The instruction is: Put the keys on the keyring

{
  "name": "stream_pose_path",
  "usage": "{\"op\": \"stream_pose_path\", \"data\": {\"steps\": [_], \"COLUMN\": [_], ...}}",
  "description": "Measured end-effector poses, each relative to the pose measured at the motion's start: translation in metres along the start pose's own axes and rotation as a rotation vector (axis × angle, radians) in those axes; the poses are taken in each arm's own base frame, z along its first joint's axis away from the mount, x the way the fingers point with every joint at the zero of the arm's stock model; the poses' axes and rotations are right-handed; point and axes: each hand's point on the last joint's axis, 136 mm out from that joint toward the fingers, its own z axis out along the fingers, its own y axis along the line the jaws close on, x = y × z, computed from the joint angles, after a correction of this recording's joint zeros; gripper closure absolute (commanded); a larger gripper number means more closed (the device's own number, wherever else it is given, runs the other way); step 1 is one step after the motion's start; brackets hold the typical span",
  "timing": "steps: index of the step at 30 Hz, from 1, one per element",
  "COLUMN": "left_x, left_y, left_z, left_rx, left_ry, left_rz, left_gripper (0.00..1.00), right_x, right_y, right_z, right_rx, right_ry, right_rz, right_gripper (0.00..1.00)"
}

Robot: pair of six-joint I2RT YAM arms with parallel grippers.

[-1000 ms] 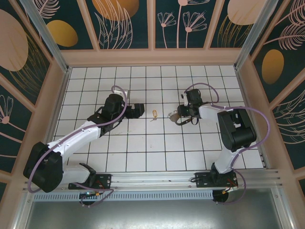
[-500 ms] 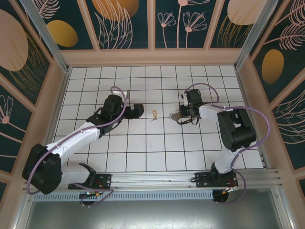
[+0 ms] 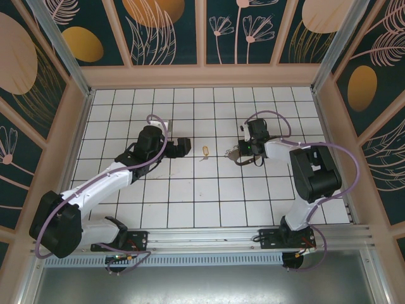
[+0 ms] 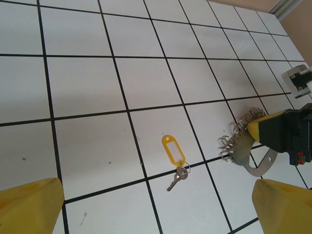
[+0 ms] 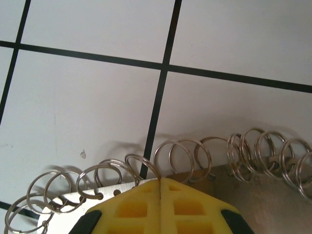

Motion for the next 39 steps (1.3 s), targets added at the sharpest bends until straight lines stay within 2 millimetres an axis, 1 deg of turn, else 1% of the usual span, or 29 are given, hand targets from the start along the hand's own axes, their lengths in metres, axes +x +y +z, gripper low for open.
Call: {"op": "stream_pose_path", "data": {"steps": [3, 7, 9, 13, 15, 17, 19, 20, 21, 22, 24, 27, 31, 35, 39], "left_x": [0.0, 0.002, 0.003, 0.008, 0.01, 0.013, 0.015, 0.015, 0.014, 0.013, 0.012, 0.01, 0.013, 0.016, 0.014], "left_y": [0.0, 0.001, 0.002, 0.004, 0.006, 0.007, 0.008, 0.008, 0.008, 0.007, 0.006, 0.005, 0.007, 0.01, 0.011], "left_z": [-0.002, -0.004, -0.004, -0.003, -0.003, -0.003, -0.003, -0.003, -0.004, -0.004, -0.006, -0.007, -0.007, -0.007, -0.009], "left_rx": [0.002, 0.001, -0.001, -0.006, -0.009, -0.012, -0.013, -0.013, -0.012, -0.01, -0.008, -0.004, -0.006, -0.015, -0.02], "left_ry": [-0.004, -0.004, -0.003, 0.006, 0.011, 0.017, 0.019, 0.019, 0.017, 0.014, 0.008, 0.001, 0.005, 0.007, -0.003], "left_rz": [0.0, 0.0, 0.0, -0.001, -0.001, -0.001, -0.002, -0.002, -0.001, -0.002, -0.004, -0.007, -0.008, -0.008, -0.008], "left_gripper": [0.02, 0.02, 0.02, 0.01, 0.02, 0.01, 0.02, 0.02, 0.02, 0.02, 0.02, 0.01, 0.02, 0.02, 0.02], "right_x": [0.003, 0.005, 0.003, -0.002, -0.003, -0.004, -0.003, -0.002, 0.0, 0.002, 0.006, 0.015, 0.024, 0.022, 0.021], "right_y": [0.002, 0.011, 0.019, 0.046, 0.056, 0.058, 0.058, 0.057, 0.057, 0.056, 0.055, 0.061, 0.073, 0.079, 0.083], "right_z": [-0.004, -0.012, -0.019, -0.037, -0.044, -0.048, -0.049, -0.048, -0.047, -0.046, -0.043, -0.034, -0.023, -0.02, -0.021], "right_rx": [-0.012, -0.048, -0.074, -0.151, -0.18, -0.189, -0.188, -0.184, -0.181, -0.177, -0.168, -0.154, -0.135, -0.117, -0.106], "right_ry": [-0.001, -0.01, -0.022, -0.062, -0.075, -0.081, -0.077, -0.071, -0.063, -0.057, -0.043, -0.008, 0.041, 0.051, 0.059], "right_rz": [-0.001, -0.007, -0.019, -0.06, -0.075, -0.07, -0.062, -0.058, -0.051, -0.05, -0.054, -0.077, -0.137, -0.195, -0.266], "right_gripper": [1.0, 1.0, 1.0, 1.0, 0.99, 0.81, 0.65, 0.59, 0.55, 0.52, 0.5, 0.51, 0.56, 0.61, 0.61]}}
